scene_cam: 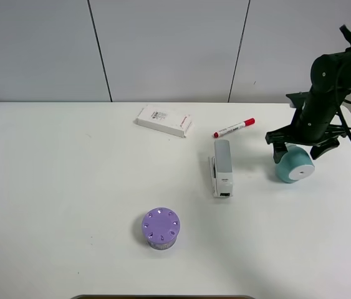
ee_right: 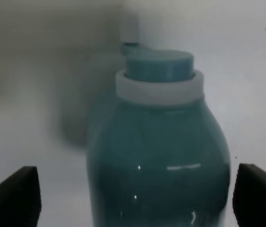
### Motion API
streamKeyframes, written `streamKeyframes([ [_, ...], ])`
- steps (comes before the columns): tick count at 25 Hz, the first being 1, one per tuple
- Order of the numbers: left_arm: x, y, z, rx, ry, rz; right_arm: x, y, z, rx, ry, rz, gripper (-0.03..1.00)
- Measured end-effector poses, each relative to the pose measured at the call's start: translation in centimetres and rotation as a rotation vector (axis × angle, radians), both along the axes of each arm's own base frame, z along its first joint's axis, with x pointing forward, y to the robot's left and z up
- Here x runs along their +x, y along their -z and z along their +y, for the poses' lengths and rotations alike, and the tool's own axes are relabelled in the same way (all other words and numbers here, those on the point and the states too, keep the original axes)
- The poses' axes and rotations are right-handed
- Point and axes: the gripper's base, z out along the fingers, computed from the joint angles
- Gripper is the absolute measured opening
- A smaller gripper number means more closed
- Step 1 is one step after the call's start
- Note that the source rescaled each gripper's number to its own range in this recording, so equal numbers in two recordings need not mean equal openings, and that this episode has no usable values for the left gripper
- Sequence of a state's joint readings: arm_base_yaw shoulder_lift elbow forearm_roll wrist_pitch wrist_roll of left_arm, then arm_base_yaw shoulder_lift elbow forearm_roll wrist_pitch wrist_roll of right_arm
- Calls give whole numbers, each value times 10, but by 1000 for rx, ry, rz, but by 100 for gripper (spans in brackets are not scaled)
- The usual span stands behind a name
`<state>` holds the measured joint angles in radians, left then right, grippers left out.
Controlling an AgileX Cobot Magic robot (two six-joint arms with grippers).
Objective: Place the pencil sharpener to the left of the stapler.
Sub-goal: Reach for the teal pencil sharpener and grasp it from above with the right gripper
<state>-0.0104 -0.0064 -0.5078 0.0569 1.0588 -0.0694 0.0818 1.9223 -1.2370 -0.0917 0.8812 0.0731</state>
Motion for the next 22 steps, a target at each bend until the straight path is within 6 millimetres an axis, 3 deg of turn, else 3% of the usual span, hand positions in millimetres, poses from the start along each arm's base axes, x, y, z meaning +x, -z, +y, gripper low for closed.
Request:
streamKeyframes([
  [16,0,0,0,0,0,0,6,32,-2,-16,-10,71,100],
  [22,0,0,0,1,0,0,7,41,-15,-12,28,87,100],
])
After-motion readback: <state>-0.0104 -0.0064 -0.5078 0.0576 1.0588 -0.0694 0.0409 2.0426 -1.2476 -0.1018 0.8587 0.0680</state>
